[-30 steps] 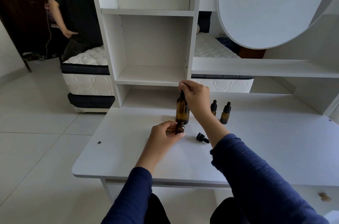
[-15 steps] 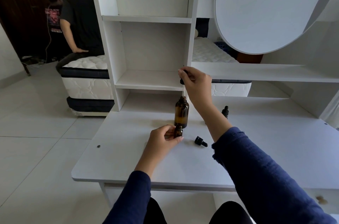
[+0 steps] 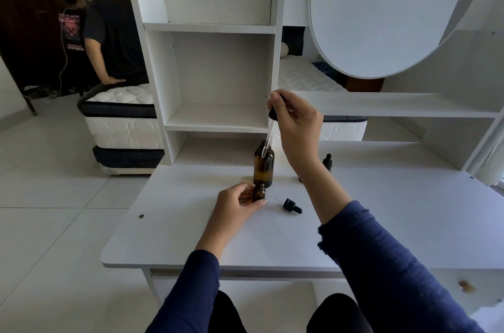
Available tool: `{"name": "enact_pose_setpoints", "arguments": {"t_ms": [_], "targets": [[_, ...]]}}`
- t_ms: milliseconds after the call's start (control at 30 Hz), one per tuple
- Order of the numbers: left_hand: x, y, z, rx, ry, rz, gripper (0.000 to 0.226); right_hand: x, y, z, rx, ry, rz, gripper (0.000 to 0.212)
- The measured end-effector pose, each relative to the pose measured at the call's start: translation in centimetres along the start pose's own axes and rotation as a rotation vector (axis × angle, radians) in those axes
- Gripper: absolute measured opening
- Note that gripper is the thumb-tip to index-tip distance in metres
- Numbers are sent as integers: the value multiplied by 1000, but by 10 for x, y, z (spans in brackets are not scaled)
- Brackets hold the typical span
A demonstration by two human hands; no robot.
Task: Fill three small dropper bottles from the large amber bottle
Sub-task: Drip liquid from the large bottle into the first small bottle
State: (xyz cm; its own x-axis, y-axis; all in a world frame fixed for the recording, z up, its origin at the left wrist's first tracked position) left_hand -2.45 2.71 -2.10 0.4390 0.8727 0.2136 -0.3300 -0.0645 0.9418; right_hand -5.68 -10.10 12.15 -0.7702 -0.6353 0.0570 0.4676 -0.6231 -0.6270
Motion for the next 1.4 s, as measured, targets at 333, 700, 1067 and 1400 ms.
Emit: {"name": "enact_pose_setpoints", "arguments": {"t_ms": [333,700,1067,1400], "targets": [[0,1,-1,-9,2,23,23,0,16,-34,-79,-52,-28,16],[0,1,-2,1,1,-3,23,-4,18,-39,-109,-108,-67,14],[0,0,-1,2,-11,7,23,-2,9,-17,-119,-107,2,13],[0,0,-1,9,-7,-26,23,-4,4,19,-108,43,19,12]]}}
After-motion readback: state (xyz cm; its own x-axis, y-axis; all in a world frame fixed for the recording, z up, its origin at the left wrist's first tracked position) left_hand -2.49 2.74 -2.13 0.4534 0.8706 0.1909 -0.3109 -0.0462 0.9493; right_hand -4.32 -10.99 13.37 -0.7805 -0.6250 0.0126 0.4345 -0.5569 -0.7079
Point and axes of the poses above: each hand's wrist, its own z-axis towards the middle knuckle, its own x-axis out of the back of the hand, y = z × x, the point moved 2 cm from there along z, towards the middle knuckle, and after that the axes turned 7 degrees about -z, right-handed, at the moved point
